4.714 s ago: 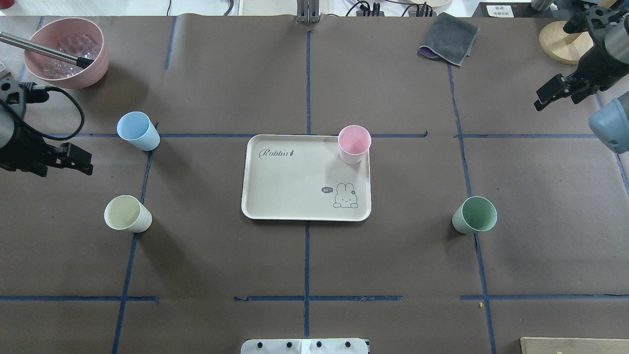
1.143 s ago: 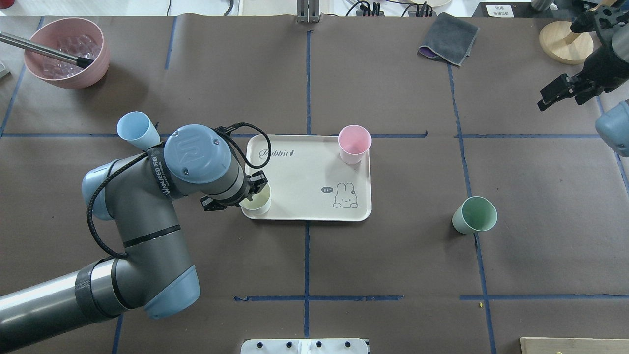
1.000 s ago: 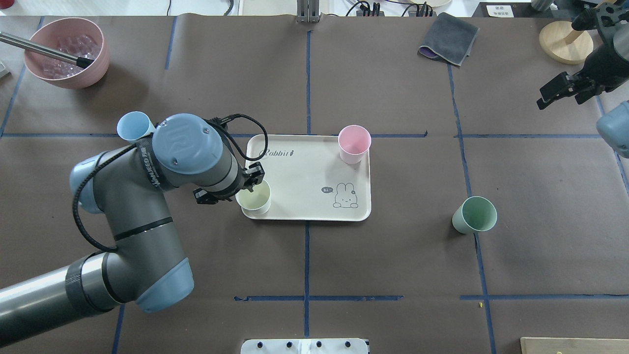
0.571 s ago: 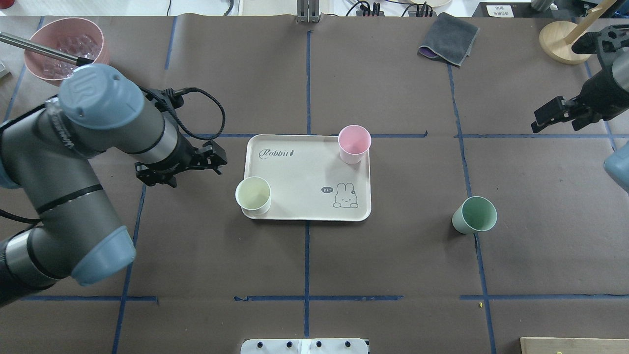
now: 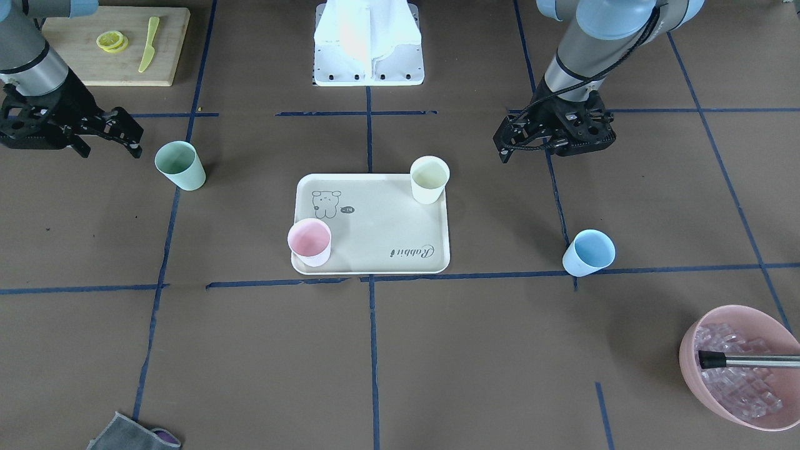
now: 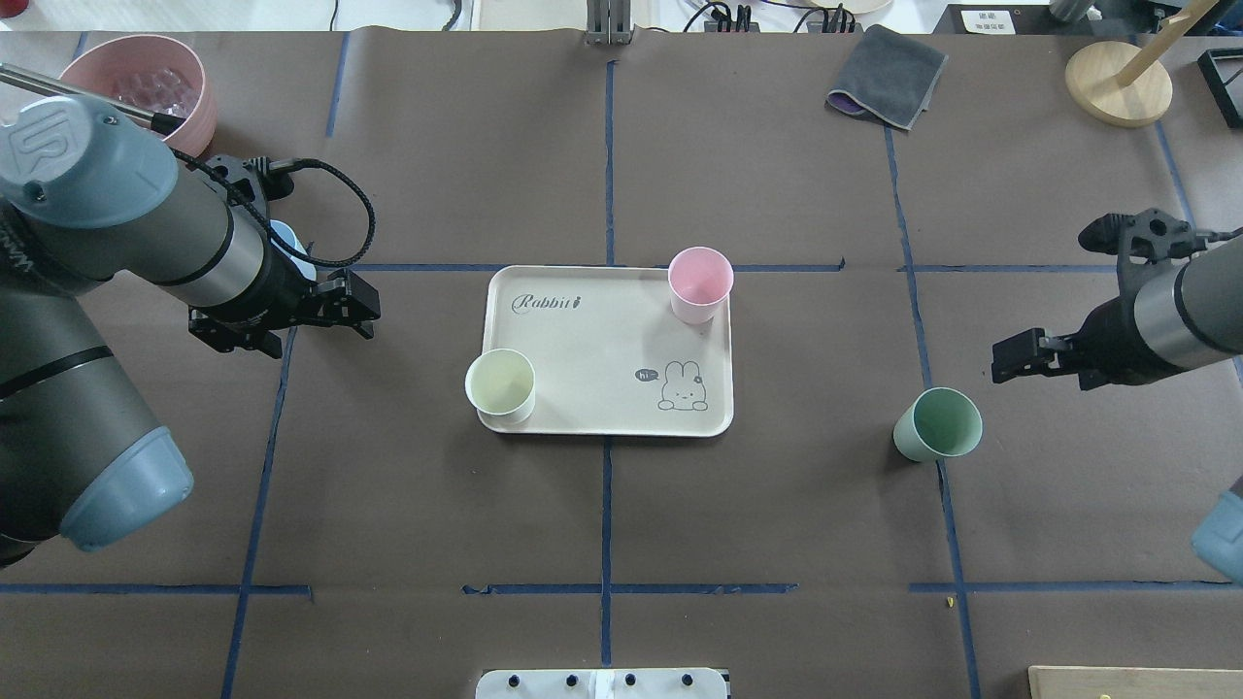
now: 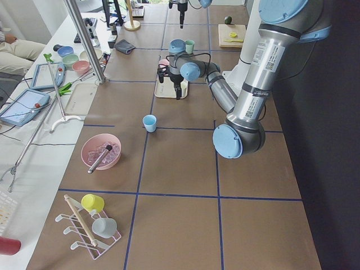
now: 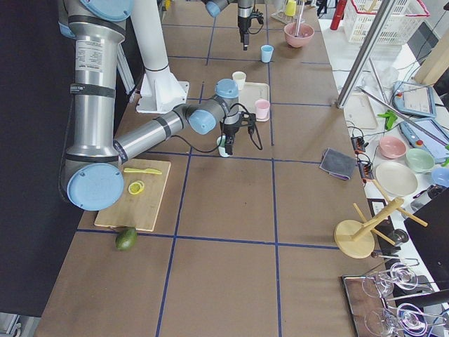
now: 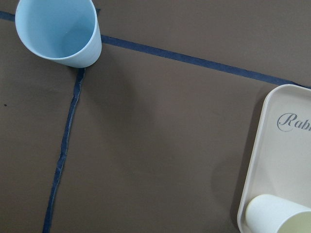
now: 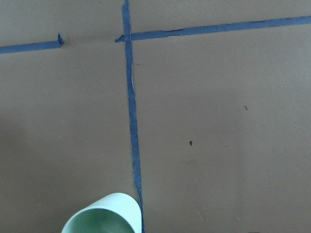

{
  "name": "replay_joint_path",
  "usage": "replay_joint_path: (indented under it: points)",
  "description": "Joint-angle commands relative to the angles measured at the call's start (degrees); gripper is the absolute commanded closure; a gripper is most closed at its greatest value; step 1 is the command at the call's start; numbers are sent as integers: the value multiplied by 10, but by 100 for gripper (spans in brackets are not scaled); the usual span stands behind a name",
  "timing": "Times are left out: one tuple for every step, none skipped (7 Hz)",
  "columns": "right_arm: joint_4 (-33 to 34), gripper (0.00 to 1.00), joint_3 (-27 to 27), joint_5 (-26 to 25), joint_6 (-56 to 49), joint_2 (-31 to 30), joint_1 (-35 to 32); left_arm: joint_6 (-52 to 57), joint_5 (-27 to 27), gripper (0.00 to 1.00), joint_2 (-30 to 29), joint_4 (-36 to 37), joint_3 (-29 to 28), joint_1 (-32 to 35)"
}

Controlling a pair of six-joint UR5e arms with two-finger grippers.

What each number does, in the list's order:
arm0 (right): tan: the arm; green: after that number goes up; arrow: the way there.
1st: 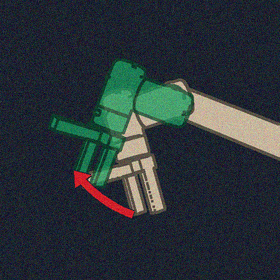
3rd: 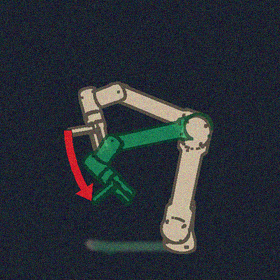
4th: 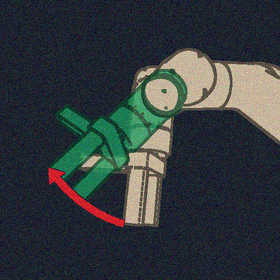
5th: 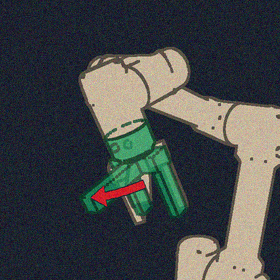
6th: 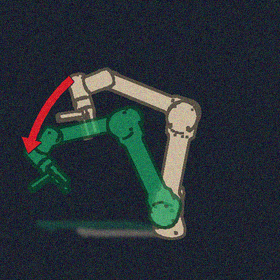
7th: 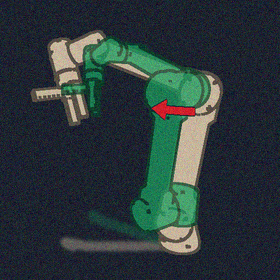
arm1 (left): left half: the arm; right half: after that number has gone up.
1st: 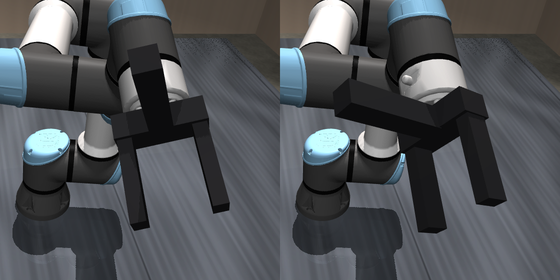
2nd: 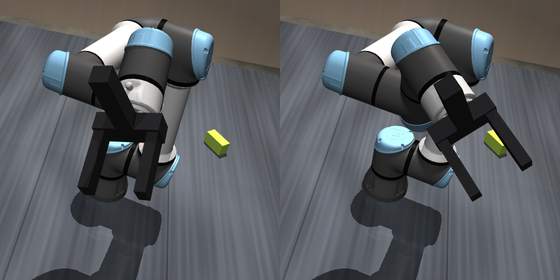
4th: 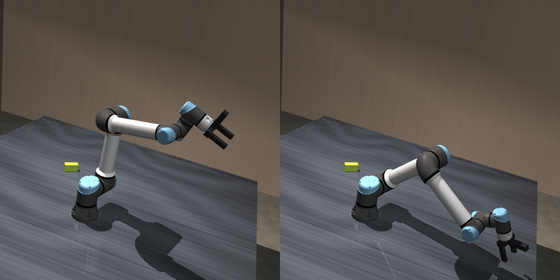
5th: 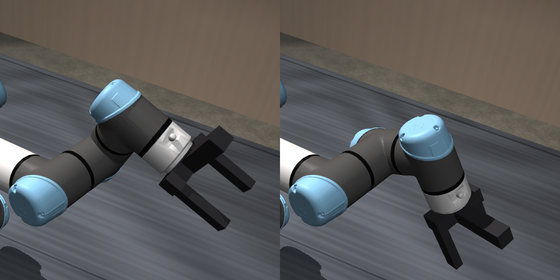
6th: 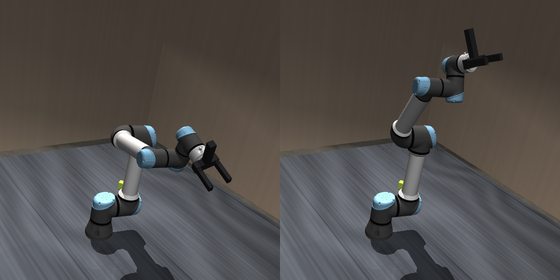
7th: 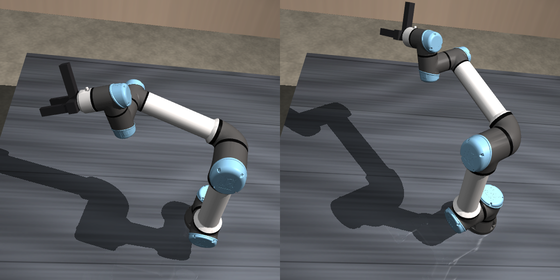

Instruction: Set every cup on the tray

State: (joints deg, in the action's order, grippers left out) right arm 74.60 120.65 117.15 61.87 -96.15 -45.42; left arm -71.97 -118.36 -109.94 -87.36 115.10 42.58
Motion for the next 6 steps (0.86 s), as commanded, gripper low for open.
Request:
replay_joint_path:
  points:
    - [-44,2,3,-38,43,-30,66,0,1,0,2,0,2,1]
    - [-44,2,-4,-50,43,-31,87,0,1,0,2,0,2,1]
    - [-44,5,-13,-53,41,-26,94,0,1,0,2,0,2,1]
    - [-44,9,-18,-52,40,-23,95,0,1,0,2,0,2,1]
    - [-44,13,-36,-52,36,-6,95,0,1,0,2,0,3,1]
    - [-45,20,-52,-52,36,6,95,0,1,0,2,0,3,1]
